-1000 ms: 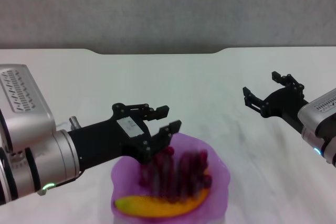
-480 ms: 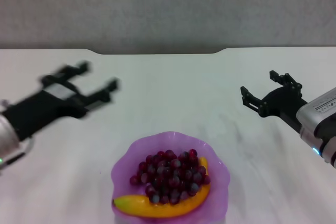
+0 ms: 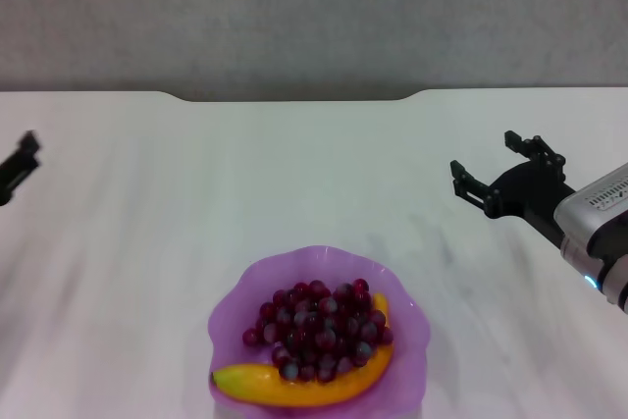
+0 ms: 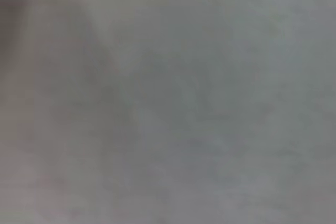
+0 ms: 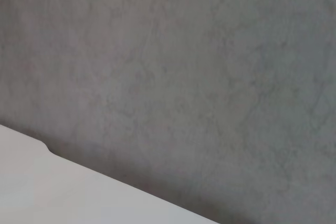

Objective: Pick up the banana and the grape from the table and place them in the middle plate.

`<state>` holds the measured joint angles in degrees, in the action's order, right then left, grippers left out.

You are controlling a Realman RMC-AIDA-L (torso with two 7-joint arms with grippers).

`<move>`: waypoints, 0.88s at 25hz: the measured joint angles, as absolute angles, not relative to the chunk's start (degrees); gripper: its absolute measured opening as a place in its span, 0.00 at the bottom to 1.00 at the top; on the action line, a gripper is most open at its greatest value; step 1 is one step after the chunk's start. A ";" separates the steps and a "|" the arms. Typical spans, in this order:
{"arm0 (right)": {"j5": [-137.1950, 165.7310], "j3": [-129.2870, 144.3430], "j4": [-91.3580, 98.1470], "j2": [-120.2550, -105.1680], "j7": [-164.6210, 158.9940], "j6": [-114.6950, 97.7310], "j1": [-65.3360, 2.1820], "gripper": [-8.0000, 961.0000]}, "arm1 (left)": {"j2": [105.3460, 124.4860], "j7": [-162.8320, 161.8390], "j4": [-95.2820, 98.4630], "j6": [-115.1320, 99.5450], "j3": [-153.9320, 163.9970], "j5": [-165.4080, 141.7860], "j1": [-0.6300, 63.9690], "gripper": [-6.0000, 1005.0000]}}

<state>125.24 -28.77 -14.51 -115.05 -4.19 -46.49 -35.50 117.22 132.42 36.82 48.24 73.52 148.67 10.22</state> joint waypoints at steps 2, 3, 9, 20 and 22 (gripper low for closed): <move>125.21 -28.77 -14.62 -115.05 -4.16 -46.64 -35.52 0.92 | 117.27 144.35 28.06 52.71 73.36 158.25 13.22 0.88; 125.23 -28.76 -14.71 -115.05 -4.12 -46.76 -35.59 0.92 | 117.27 148.93 23.98 55.06 73.37 161.43 14.74 0.88; 125.09 -28.83 -14.69 -115.11 -0.80 -47.69 -35.75 0.92 | 117.24 158.73 7.47 62.74 70.30 166.03 22.19 0.87; 119.09 -28.98 -13.10 -115.23 -0.34 -53.60 -34.89 0.92 | 117.55 158.72 4.86 64.41 70.82 164.47 25.92 0.87; 117.82 -30.23 -13.25 -115.47 0.56 -57.39 -33.14 0.92 | 117.55 157.76 4.71 64.62 70.44 165.13 25.41 0.87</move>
<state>117.82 -30.23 -13.25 -115.47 0.56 -57.39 -33.14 117.55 157.76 4.71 64.62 70.44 165.13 25.41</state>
